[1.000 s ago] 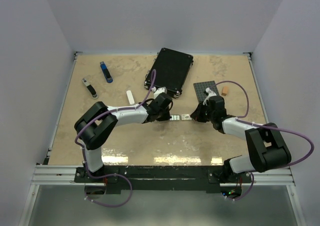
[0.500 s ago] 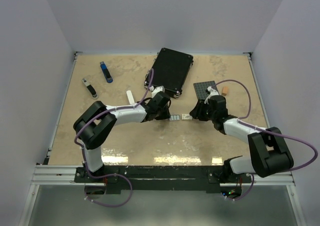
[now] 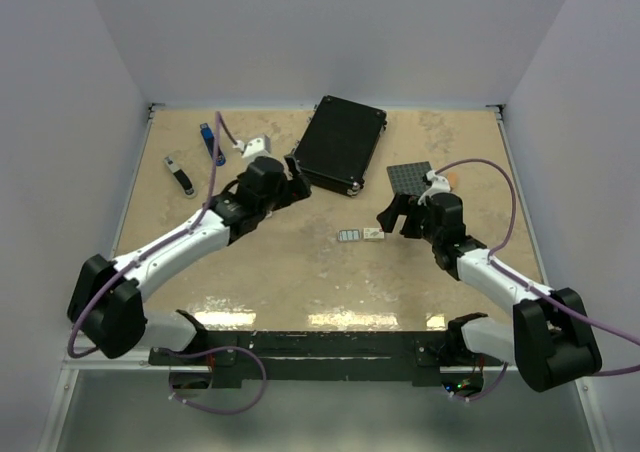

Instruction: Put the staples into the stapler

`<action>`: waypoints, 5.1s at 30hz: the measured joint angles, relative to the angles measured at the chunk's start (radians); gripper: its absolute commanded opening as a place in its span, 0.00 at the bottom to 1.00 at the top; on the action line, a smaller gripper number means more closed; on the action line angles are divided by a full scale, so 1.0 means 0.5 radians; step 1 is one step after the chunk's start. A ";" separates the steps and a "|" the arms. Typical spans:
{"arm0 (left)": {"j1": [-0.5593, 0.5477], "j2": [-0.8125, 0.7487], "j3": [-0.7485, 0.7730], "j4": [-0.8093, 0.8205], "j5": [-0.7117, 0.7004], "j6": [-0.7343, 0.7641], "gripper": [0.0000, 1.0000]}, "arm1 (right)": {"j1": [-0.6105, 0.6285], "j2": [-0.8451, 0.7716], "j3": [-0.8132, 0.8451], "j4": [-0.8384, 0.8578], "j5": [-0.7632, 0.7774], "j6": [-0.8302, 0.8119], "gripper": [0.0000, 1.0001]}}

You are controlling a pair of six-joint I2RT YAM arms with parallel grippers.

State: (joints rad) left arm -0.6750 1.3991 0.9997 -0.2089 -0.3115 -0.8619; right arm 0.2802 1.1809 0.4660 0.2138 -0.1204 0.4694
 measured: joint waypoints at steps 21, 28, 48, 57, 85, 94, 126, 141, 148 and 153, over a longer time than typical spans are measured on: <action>0.420 0.619 0.092 -0.266 -0.230 0.194 0.46 | 0.000 -0.011 -0.051 0.007 0.005 -0.002 0.98; 0.420 0.594 0.052 -0.229 -0.225 0.187 0.15 | 0.000 -0.010 -0.052 0.008 0.000 -0.002 0.98; 0.078 -0.176 -0.672 -0.344 -0.163 -0.026 0.57 | 0.044 0.051 -0.056 0.057 -0.024 -0.014 0.98; 0.011 -0.177 -0.702 -0.283 0.077 -0.095 0.82 | 0.060 0.050 -0.056 0.060 -0.026 -0.033 0.98; 0.005 -0.239 -0.313 -0.234 0.358 0.478 0.87 | 0.249 -0.153 -0.056 0.085 -0.114 -0.130 0.98; 0.045 -0.303 -0.152 -0.484 0.165 1.654 0.90 | 0.362 -0.234 -0.067 0.205 -0.174 -0.195 0.98; 0.330 0.488 0.058 -0.391 0.208 2.528 0.79 | 0.382 -0.243 -0.121 0.322 -0.222 -0.209 0.98; 0.668 0.537 0.185 -0.407 0.733 1.988 0.79 | 0.385 -0.241 -0.121 0.319 -0.238 -0.208 0.95; 0.660 0.547 0.185 -0.430 0.896 1.907 0.70 | 0.410 -0.147 -0.094 0.261 -0.275 -0.209 0.89; 0.659 0.658 0.185 -0.482 0.954 1.897 0.63 | 0.451 -0.029 0.014 0.171 -0.307 -0.167 0.84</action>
State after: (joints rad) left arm -0.3454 1.7279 1.0924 -0.4500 0.1654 0.0868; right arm 0.5056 1.1664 0.4728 0.2993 -0.2737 0.3859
